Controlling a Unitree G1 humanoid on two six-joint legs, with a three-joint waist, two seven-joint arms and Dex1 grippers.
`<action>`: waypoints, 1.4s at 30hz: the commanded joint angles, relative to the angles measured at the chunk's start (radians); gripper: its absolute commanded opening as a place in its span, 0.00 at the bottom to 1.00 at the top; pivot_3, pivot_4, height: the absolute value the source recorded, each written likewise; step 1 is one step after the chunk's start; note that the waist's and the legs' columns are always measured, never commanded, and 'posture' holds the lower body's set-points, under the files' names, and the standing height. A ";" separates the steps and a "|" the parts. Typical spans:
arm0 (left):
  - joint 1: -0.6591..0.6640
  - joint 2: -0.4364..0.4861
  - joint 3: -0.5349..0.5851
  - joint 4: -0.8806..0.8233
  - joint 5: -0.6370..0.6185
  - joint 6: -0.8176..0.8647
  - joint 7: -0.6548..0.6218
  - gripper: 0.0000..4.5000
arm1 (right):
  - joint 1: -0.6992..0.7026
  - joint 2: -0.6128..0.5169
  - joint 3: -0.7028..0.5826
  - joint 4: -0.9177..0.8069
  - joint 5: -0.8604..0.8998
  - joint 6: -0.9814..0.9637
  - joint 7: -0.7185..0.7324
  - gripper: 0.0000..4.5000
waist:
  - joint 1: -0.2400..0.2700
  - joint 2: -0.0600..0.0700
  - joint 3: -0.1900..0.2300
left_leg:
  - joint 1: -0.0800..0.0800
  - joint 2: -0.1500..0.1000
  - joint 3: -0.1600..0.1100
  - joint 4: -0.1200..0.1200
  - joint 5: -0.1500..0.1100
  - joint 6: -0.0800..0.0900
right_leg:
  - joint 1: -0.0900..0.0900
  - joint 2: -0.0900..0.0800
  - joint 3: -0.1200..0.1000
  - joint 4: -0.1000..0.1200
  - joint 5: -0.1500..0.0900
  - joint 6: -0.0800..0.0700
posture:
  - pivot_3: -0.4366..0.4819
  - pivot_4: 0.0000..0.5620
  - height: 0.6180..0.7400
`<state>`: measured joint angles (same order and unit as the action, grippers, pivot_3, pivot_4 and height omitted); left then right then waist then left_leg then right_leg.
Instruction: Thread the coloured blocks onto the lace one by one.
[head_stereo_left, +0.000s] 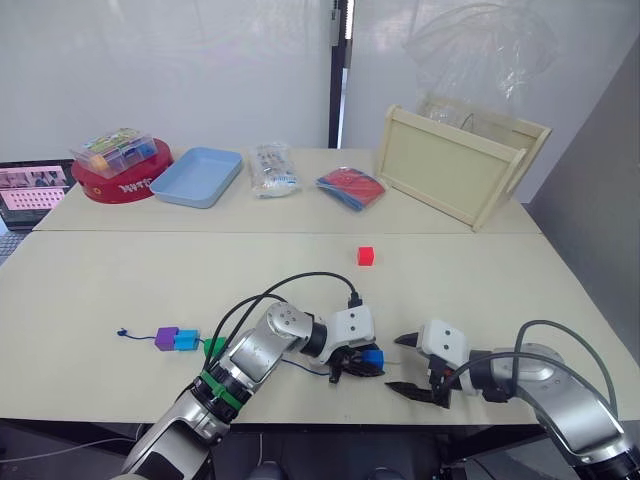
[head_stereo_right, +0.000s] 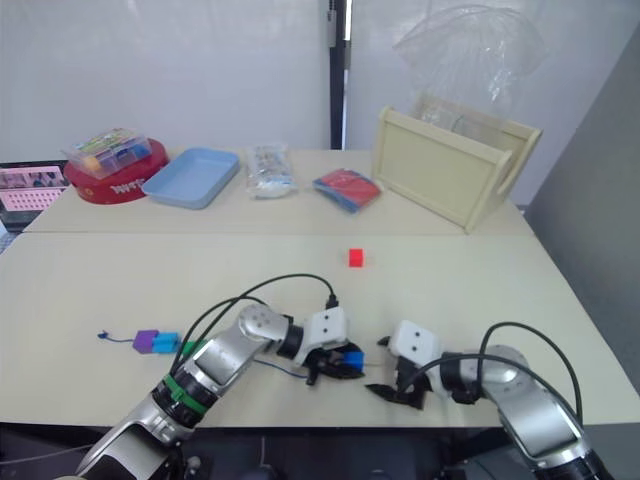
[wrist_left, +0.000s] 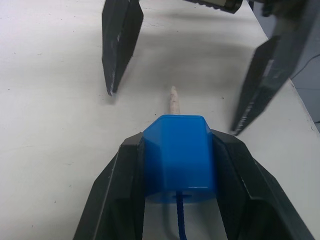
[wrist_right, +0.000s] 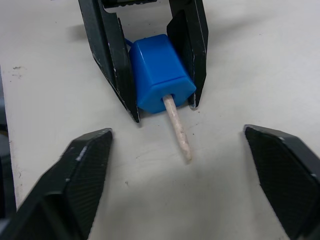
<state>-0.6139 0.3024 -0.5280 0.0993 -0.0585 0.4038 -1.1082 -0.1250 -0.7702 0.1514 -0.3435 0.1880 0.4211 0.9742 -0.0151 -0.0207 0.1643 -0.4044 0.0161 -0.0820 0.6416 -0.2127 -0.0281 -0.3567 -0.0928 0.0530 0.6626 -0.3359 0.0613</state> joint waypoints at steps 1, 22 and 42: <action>-0.005 0.009 -0.021 0.008 0.008 -0.006 -0.029 0.30 | -0.028 0.000 0.003 0.002 -0.005 -0.020 0.005 0.61 | 0.000 0.000 0.000 | 0.000 0.000 0.000 0.000 0.000 0.000 | 0.000 0.000 0.000 0.000 0.000 0.000 | 0.48 0.27 1.00; 0.100 0.337 0.068 -0.011 0.010 -0.139 -0.184 0.30 | -0.097 -0.011 0.055 0.005 -0.016 -0.025 0.055 0.00 | -0.039 0.000 0.000 | 0.005 0.002 0.000 -0.003 0.000 0.000 | 0.000 0.003 0.002 0.002 0.000 -0.001 | 0.48 0.27 1.00; 0.180 0.760 0.240 0.215 -0.018 -0.378 -0.435 0.30 | -0.111 -0.019 0.069 0.014 -0.023 -0.050 0.078 0.00 | -0.052 0.003 0.000 | 0.016 0.017 0.006 -0.014 -0.001 0.002 | 0.002 0.016 0.009 0.002 -0.001 -0.004 | 0.48 0.27 1.00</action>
<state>-0.4645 1.0550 -0.2580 0.2918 -0.1124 0.0034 -1.5146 -0.2199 -0.7872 0.2236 -0.3202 0.1677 0.3895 1.0472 -0.0667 -0.0178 0.1646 -0.3885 0.0326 -0.0755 0.6278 -0.2140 -0.0262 -0.3552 -0.0768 0.0622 0.6648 -0.3372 0.0575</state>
